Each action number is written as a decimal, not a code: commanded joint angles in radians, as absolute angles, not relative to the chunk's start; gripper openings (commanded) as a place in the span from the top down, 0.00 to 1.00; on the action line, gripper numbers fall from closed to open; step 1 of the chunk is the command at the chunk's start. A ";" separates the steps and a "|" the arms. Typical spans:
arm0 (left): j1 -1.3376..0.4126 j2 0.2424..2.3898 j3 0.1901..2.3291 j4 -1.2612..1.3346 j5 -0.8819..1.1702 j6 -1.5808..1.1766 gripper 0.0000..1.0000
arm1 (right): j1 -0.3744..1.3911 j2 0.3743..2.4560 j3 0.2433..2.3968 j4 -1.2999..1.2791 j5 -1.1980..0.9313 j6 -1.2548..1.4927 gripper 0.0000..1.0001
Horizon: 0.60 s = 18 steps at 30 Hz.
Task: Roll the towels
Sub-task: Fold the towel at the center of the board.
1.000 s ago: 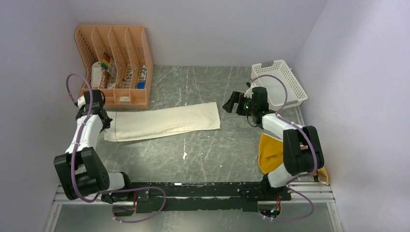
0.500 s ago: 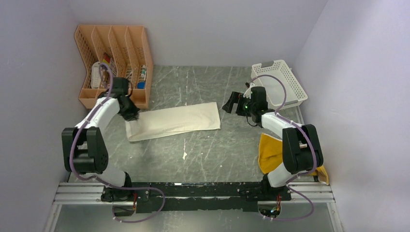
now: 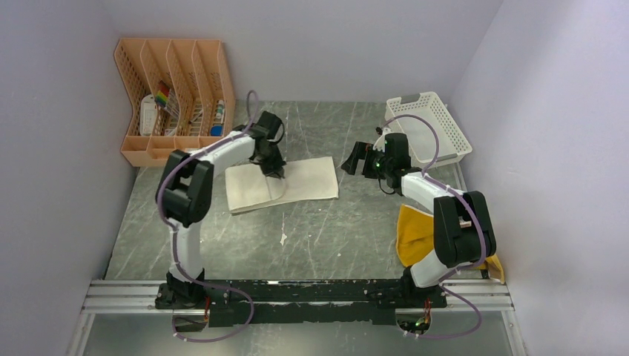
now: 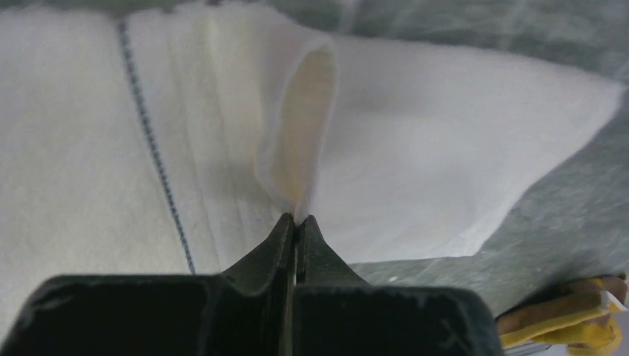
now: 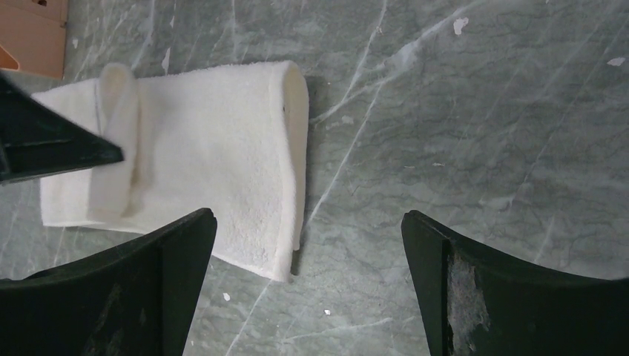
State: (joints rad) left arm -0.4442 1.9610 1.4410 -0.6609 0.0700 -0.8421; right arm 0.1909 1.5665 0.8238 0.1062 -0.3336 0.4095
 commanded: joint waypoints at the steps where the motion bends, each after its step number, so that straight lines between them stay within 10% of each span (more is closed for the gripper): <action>1: -0.512 2.060 1.637 -0.633 0.170 -0.848 0.93 | 0.193 1.530 0.821 0.100 -0.333 0.384 0.01; 18: -0.600 2.265 1.802 -0.572 0.322 -0.818 0.93 | 0.195 1.534 0.822 0.103 -0.334 0.380 0.01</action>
State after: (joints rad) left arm -0.5758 2.2494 1.7908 -0.6094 0.2504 -0.8341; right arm 0.1913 1.5517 0.8238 0.0994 -0.3321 0.3912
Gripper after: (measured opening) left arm 0.086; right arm 0.989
